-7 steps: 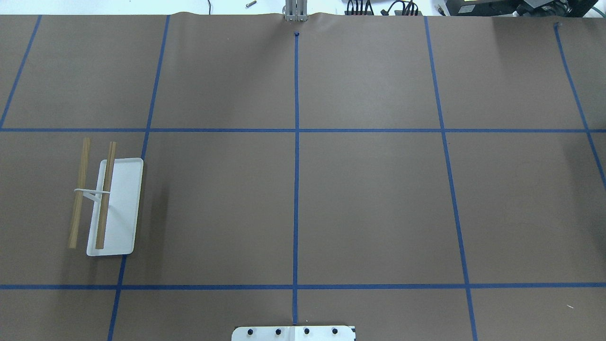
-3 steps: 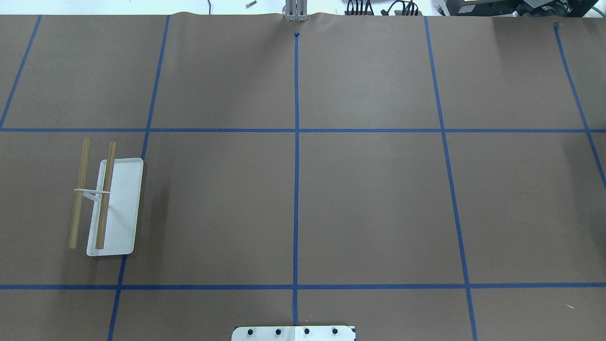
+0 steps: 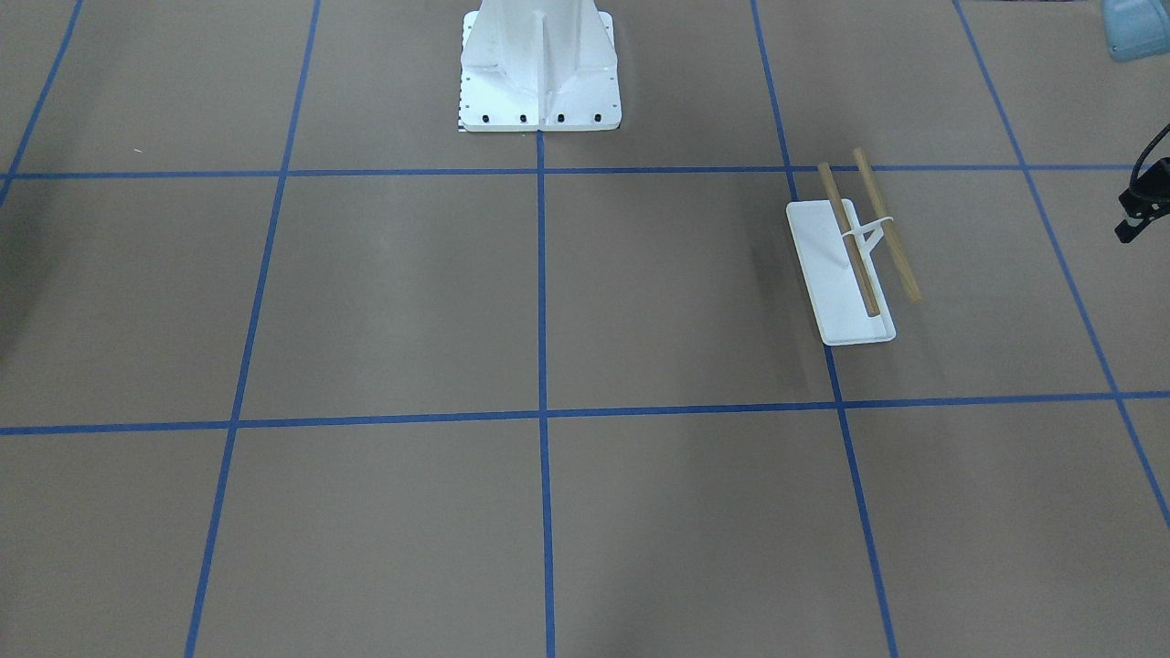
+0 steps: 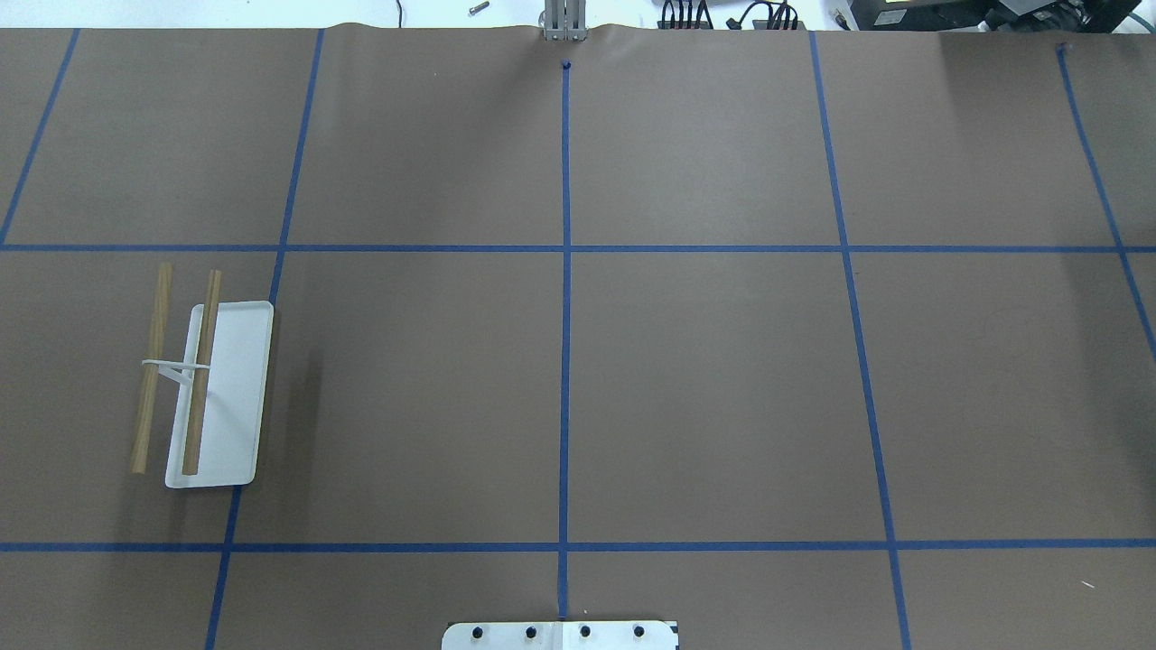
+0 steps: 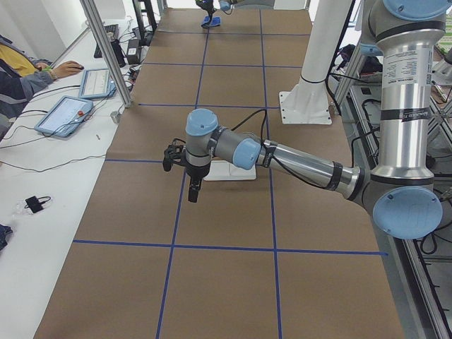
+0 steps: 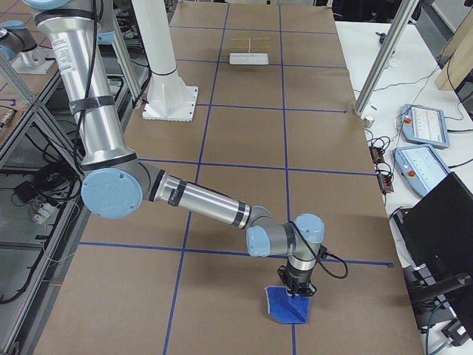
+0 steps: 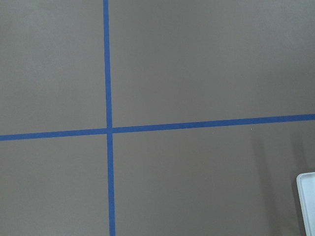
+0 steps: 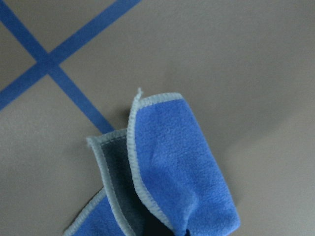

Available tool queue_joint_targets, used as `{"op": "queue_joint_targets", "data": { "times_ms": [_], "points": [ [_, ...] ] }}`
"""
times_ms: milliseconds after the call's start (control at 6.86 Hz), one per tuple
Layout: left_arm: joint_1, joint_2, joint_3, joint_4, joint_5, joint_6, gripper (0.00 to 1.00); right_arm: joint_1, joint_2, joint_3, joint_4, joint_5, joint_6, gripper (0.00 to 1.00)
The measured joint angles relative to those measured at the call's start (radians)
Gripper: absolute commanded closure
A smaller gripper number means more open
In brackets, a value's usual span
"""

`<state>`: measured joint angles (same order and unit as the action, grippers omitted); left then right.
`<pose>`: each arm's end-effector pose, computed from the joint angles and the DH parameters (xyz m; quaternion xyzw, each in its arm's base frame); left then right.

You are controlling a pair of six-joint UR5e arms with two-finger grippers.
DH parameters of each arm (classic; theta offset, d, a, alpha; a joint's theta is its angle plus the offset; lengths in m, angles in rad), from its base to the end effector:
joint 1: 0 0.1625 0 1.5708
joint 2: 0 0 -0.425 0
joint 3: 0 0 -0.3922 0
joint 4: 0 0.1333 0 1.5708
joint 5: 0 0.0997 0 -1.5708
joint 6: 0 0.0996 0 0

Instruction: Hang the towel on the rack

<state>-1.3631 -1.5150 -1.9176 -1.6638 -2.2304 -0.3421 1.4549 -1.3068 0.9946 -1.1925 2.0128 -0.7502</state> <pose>0.0270 -0.4787 0.5099 0.0875 0.3550 -0.0007 0.9308 0.0219 -0.5961 0.7765 0.0990 -0.1981 -0.4158 0.8821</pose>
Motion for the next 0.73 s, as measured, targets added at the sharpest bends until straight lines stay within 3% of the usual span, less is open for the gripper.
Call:
{"op": "queue_joint_targets", "data": {
  "times_ms": [291, 728],
  "points": [
    [0.009, 0.001, 0.0, -0.003, -0.004, -0.009, 0.02, 0.036, 0.051, 0.13, -0.25, 0.015, 0.024, 1.0],
    [0.105, -0.009, 0.006, -0.119, -0.018, -0.24, 0.02, 0.027, 0.119, 0.466, -0.748, 0.008, 0.235, 1.0]
  ]
}}
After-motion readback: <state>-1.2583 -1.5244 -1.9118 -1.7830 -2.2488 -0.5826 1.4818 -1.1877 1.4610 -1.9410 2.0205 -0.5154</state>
